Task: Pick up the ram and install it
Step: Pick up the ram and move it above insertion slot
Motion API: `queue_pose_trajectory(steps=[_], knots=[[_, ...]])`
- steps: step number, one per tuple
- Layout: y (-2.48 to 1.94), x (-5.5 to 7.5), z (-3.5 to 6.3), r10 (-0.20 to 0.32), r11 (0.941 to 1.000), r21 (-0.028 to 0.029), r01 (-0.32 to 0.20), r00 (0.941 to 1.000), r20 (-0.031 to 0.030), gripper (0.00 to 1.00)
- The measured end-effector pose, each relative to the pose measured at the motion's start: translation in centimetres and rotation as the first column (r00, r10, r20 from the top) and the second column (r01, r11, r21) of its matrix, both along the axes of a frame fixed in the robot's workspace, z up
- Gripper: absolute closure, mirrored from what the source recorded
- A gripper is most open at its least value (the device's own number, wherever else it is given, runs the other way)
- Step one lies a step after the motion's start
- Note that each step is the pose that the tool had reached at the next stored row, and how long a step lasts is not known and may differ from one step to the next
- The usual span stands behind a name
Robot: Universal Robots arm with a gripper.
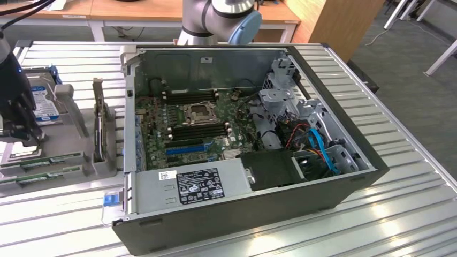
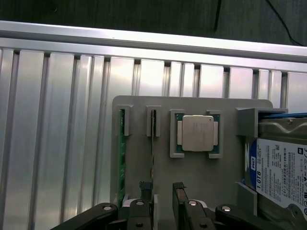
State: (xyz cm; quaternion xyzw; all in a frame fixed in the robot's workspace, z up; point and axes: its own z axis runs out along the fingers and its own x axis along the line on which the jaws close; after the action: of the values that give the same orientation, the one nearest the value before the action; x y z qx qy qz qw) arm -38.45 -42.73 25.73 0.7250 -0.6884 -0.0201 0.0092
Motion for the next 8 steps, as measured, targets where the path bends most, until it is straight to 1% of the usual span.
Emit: queue_pose_trajectory(steps=[8], knots=[[0.0, -0.01, -0.73, 0.0, 1.0, 0.0, 0.0, 1.0, 0.0, 0.69]])
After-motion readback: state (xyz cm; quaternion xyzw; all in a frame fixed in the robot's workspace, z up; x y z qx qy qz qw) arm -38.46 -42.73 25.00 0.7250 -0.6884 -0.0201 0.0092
